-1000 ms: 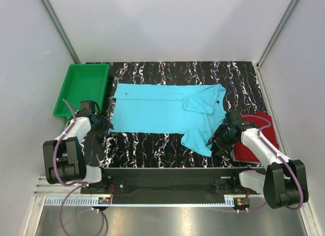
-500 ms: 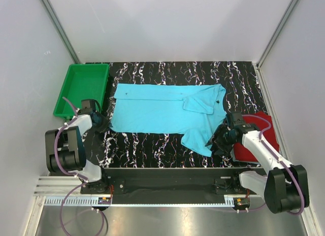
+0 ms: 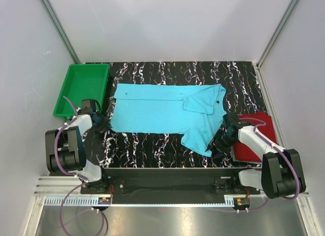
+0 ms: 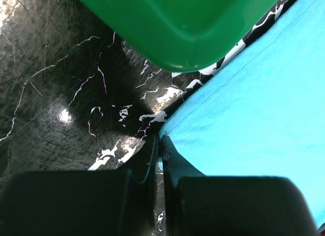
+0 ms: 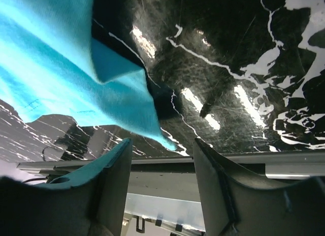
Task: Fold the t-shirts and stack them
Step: Fold the tshirt
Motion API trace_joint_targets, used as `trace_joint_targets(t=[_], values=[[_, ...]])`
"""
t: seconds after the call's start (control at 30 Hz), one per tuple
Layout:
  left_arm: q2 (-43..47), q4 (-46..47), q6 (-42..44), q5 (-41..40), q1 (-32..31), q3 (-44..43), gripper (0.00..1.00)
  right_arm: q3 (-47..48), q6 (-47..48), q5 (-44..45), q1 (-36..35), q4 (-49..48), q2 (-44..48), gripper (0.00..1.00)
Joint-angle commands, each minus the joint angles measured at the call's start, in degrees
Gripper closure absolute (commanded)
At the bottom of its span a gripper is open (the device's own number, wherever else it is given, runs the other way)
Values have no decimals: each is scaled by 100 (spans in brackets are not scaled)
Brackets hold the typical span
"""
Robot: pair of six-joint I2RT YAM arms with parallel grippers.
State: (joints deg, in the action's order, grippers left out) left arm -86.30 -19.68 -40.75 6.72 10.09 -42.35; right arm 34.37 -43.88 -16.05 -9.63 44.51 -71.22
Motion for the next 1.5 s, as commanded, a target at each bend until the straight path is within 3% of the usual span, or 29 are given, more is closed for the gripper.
trace_joint_targets(t=[0.0,0.27,0.47,0.53,0.9,1.03,1.27,1.47], values=[[87,-273,234,-285,28,-45,96,43,28,-100,14,-232,-76,42],[175,-361,296,-250,28,-107,100,96,-103,-100,-13,-399,-173,50],[315,-449,401,-171,28,-160,100,149,-139,-126,-22,-531,-234,74],[368,-501,471,-162,28,-195,100,114,-95,-231,-22,-619,-173,100],[1053,-765,850,-127,28,95,100,386,-7,-214,-13,531,1724,100],[1238,-818,893,-101,28,157,100,649,-15,-127,-22,655,1840,100],[1177,-923,1069,22,2,-159,100,2019,265,322,66,664,709,100],[694,-1020,1254,-39,-112,-931,100,3408,643,410,312,611,-532,100]])
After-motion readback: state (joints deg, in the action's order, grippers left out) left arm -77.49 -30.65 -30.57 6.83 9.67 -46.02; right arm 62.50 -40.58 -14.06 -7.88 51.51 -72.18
